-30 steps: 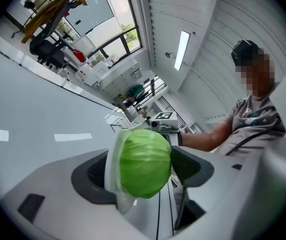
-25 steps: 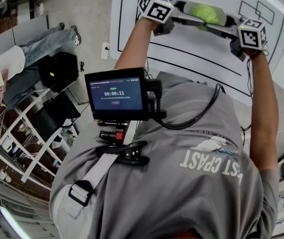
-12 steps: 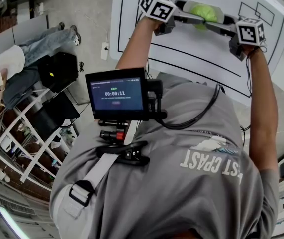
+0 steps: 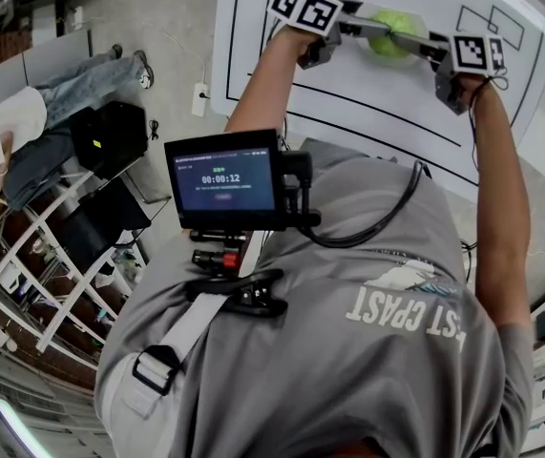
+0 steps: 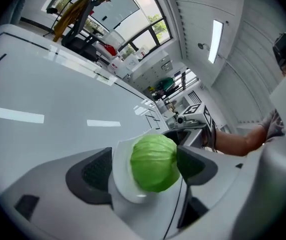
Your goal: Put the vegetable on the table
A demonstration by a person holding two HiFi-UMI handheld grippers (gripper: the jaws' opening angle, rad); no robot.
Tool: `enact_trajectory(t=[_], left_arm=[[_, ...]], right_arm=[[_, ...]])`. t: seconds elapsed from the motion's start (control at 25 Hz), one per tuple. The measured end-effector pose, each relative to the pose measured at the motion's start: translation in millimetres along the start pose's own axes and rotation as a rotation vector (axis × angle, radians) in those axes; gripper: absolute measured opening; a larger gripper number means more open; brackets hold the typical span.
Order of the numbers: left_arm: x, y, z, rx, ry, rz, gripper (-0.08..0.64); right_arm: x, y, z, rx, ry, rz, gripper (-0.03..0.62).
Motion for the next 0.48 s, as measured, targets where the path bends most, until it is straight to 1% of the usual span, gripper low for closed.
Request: enact_trajectory(t=[0.08, 0.16, 0.24, 0.36, 0.48], left_arm=[[1, 4, 4, 0.06, 0.001, -0.016, 0.393], [-1, 7, 6, 0.097, 0.014, -0.036, 0.393], [-5, 9, 5, 0.107, 0.033, -0.047, 0.393], [-9, 8, 1, 0.117, 0.063, -0.075, 0.391], [-8, 6, -2, 0.127, 0.049, -0.092, 0.391]], right_arm=[[4, -2, 3, -0.031, -0.045, -0.007, 0.339], [6, -5, 6, -0.074, -0.083, 0.0, 0.354], [7, -8, 11, -0.133, -0.117, 0.034, 0.375], [12, -11, 20, -0.235, -0.177, 0.107, 0.389], [17, -10, 23, -0.277, -0.211, 0.157, 0.388]])
Point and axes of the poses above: the fingertips, and each gripper's own axes: z backward along the fingers, y to its left, x out of its top, the point moved 7 cm from there along z, backward along the fingers, and after that the axes turned 10 degrees about -z, right-handed, at the moved point
